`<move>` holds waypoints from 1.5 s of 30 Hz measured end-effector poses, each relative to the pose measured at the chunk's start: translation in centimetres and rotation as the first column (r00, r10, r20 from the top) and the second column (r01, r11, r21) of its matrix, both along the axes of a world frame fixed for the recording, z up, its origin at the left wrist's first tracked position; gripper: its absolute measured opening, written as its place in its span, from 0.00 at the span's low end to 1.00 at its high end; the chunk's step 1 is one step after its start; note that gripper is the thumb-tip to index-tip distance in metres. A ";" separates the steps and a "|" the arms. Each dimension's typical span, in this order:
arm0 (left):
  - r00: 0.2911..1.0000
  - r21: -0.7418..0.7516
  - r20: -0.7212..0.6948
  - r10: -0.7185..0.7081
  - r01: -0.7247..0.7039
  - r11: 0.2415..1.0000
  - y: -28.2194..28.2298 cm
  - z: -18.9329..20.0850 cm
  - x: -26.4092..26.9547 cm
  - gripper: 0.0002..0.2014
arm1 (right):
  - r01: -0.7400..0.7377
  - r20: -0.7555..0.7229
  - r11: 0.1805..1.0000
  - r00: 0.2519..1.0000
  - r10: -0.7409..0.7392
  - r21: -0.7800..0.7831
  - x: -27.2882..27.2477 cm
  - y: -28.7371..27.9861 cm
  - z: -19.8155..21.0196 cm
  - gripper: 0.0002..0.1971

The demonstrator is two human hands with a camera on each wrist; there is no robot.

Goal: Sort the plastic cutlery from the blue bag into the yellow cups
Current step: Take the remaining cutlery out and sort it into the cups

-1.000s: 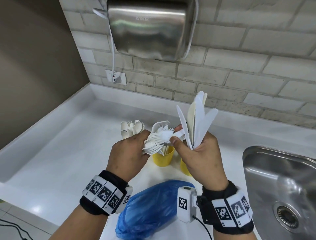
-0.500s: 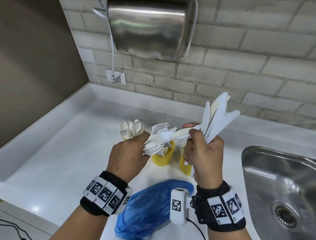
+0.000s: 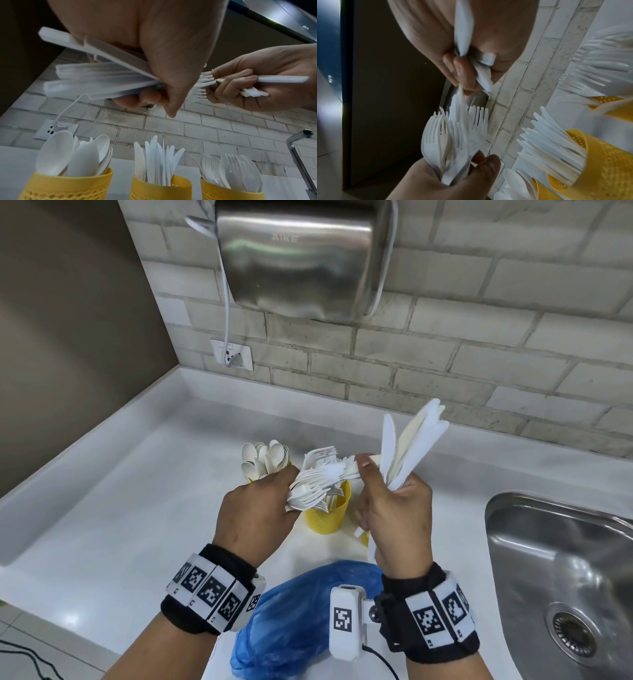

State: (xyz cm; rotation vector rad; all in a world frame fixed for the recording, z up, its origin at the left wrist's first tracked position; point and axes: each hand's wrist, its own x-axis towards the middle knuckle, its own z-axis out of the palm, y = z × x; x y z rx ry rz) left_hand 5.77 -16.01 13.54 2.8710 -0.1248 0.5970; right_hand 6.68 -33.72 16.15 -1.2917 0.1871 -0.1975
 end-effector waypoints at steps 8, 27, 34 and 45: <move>0.999 -0.056 -0.015 -0.032 0.031 0.998 0.1 -0.2 0.0 0.15 | 0.198 0.043 0.948 0.976 -0.215 0.250 0.9 -2.0 1.4 0.10; 0.894 -0.954 -0.238 -0.380 -0.142 0.264 -1.5 1.9 -0.5 0.06 | 0.118 0.333 0.952 0.919 -0.213 0.282 0.6 -0.8 3.3 0.15; 0.803 -0.927 -0.266 -0.533 -0.365 -0.086 -2.7 1.6 -0.3 0.09 | 0.021 0.521 0.999 0.853 -0.041 0.045 -0.7 2.0 3.1 0.18; 0.803 -0.959 -0.226 -0.551 -0.282 -0.017 -2.9 2.4 -0.5 0.08 | -0.031 0.335 0.999 0.942 0.016 0.041 -0.7 3.1 -0.2 0.24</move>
